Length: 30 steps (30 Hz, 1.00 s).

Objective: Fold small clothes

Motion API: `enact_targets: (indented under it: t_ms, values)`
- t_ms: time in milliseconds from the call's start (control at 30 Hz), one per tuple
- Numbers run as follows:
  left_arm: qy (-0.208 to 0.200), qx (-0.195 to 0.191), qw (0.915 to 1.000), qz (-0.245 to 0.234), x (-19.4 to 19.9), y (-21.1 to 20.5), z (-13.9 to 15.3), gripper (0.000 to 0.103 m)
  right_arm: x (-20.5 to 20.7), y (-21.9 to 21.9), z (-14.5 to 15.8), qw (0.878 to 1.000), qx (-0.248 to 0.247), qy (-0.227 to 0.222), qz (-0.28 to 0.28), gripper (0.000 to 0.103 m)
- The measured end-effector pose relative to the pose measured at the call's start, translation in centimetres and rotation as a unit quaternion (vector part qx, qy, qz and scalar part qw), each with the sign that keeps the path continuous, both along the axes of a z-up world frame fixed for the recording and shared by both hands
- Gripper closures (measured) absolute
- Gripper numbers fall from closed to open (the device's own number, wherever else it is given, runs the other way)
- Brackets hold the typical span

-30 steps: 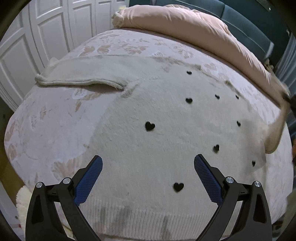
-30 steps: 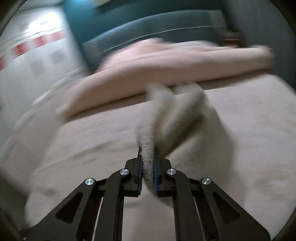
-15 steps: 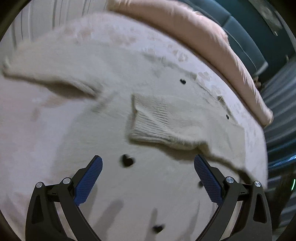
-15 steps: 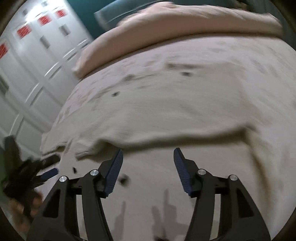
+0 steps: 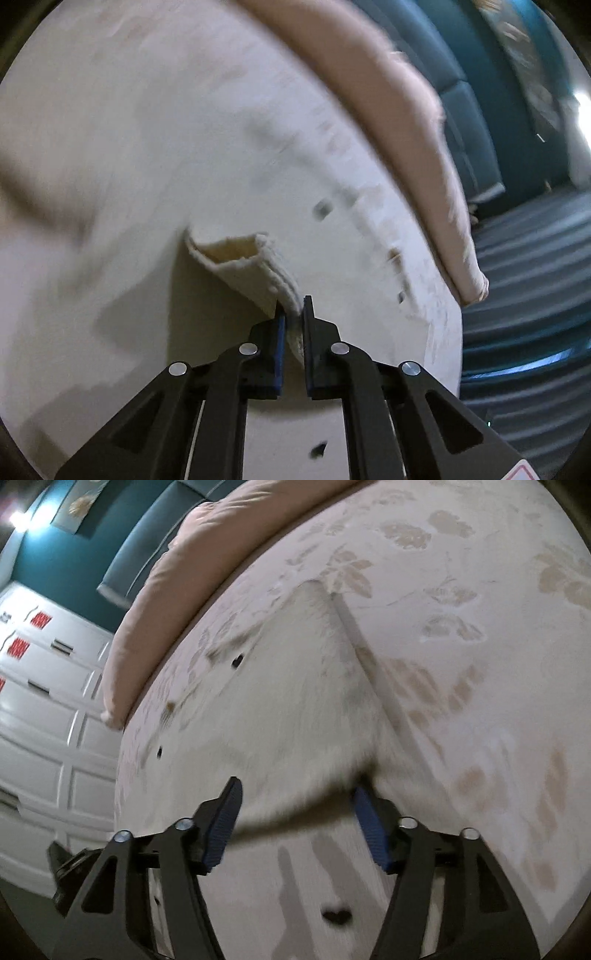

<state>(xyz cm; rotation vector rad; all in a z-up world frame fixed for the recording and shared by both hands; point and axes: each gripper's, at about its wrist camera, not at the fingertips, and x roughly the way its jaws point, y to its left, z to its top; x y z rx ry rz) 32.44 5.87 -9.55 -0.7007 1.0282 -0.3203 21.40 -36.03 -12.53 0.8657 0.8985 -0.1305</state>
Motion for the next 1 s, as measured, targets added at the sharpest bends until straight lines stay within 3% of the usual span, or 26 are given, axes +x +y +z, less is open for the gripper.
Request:
enact_targets:
  t_ms: [33,67,200,233,300,367,400,467,533,633,733,833,900,933,1000]
  values:
    - [-0.033,0.009,0.9994,-0.011,0.8,-0.3,2.0,0.099,0.9,-0.3,0.2,1.0,0.007,-0.003,0.003,0.09]
    - [-0.052,0.014,0.9984,-0.016,1.2,-0.6,3.1,0.099,1.3,-0.5,1.0,1.0,0.003,-0.013,0.0,0.096]
    - [-0.156,0.038,0.9865,-0.031,2.0,-1.5,8.8,0.099,-1.7,-0.8,7.3,0.983,-0.035,-0.176,-0.031,0.097]
    - [-0.159,0.046,0.9856,-0.033,1.8,-1.4,8.7,0.098,-2.3,-1.0,7.0,0.981,-0.039,-0.184,-0.04,0.097]
    - [-0.135,0.08,0.9866,-0.043,1.8,-1.9,6.1,0.098,-1.4,-1.8,3.0,0.993,-0.045,-0.103,-0.041,0.097]
    - [-0.042,0.119,0.9903,-0.057,2.5,-2.9,-0.7,0.098,-0.5,-2.3,-1.7,0.998,-0.043,-0.002,-0.041,0.098]
    - [-0.004,0.126,0.9905,-0.056,2.6,-3.0,-3.3,0.098,-0.5,-2.3,-2.9,0.998,-0.04,0.007,-0.039,0.098]
    - [0.008,0.129,0.9906,-0.045,1.9,-2.9,-5.3,0.098,-1.1,-2.1,-1.9,0.998,-0.052,-0.01,-0.042,0.097]
    - [-0.001,0.122,0.9919,-0.035,1.3,-2.8,-5.4,0.097,-1.4,-1.7,-0.9,0.997,-0.061,-0.006,-0.038,0.095]
    - [0.002,0.123,0.9919,-0.035,1.4,-3.2,-5.3,0.097,-2.9,-1.6,0.6,0.992,-0.113,0.013,-0.048,0.093]
    - [0.004,0.131,0.9907,-0.038,1.7,-3.3,-5.9,0.096,-3.4,-0.9,3.5,0.984,-0.162,-0.008,-0.066,0.093]
    - [0.003,0.133,0.9905,-0.033,2.0,-3.2,-6.2,0.094,-0.1,1.7,5.3,0.98,-0.199,-0.019,0.013,0.093]
    - [0.003,0.136,0.9903,-0.029,1.6,-3.1,-6.2,0.091,2.3,3.3,4.1,0.97,-0.233,0.001,0.068,0.091]
    - [0.005,0.137,0.9902,-0.027,1.6,-3.1,-6.2,0.09,3.7,3.5,2.3,0.962,-0.258,0.034,0.08,0.091]
    - [0.005,0.133,0.9907,-0.029,1.6,-2.9,-6.4,0.089,3.9,1.6,-0.7,0.963,-0.248,0.083,0.057,0.097]
